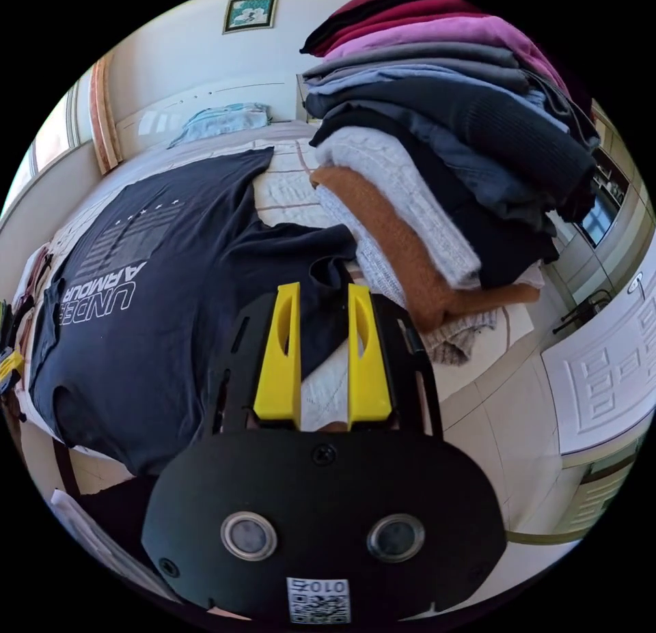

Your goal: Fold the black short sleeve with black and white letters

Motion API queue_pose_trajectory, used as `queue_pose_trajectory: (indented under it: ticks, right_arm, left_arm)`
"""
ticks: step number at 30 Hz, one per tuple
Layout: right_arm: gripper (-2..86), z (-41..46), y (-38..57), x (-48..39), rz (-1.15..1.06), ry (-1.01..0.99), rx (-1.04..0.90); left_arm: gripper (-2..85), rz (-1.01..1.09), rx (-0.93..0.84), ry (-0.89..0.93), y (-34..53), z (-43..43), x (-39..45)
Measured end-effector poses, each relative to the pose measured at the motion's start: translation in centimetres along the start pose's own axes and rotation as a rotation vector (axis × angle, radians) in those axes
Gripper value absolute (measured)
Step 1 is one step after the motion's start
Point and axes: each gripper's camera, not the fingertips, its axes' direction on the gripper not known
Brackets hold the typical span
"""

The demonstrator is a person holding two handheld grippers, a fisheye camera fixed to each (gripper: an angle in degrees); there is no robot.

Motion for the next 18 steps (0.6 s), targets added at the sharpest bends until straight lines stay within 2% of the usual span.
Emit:
queue_pose_trajectory:
  ticks: [4, 8, 11, 13, 15, 18]
  right_arm:
    - [5.1, 0.9, 0.1, 1.1, 0.054, 0.005, -0.008]
    - [2.6, 0.2, -1.2, 3.6, 0.195, -0.142, -0.114]
    - [2.5, -3.7, -2.9, 2.5, 0.216, -0.281, -0.049]
    - [2.7, -6.6, -3.4, -1.3, 0.077, -0.349, 0.014]
    - [3.1, -7.3, -2.5, -8.9, -0.263, -0.361, -0.045]
    - [3.4, -4.0, 1.1, -13.7, -0.409, -0.325, -0.122]
  left_arm:
    - [-0.2, -0.002, -0.022, 0.003, 0.1, 1.2, -0.5]
    - [-0.2, -0.055, -0.007, 0.079, 0.4, 2.6, -2.4]
    - [-0.1, -0.075, 0.026, 0.143, -0.2, 3.6, -3.6]
    - [0.1, -0.070, 0.039, 0.177, -0.8, 4.3, -4.1]
    - [0.3, -0.075, 0.056, 0.205, -1.4, 4.9, -4.6]
    - [1.3, -0.114, 0.066, 0.273, -2.2, 6.2, -6.0]
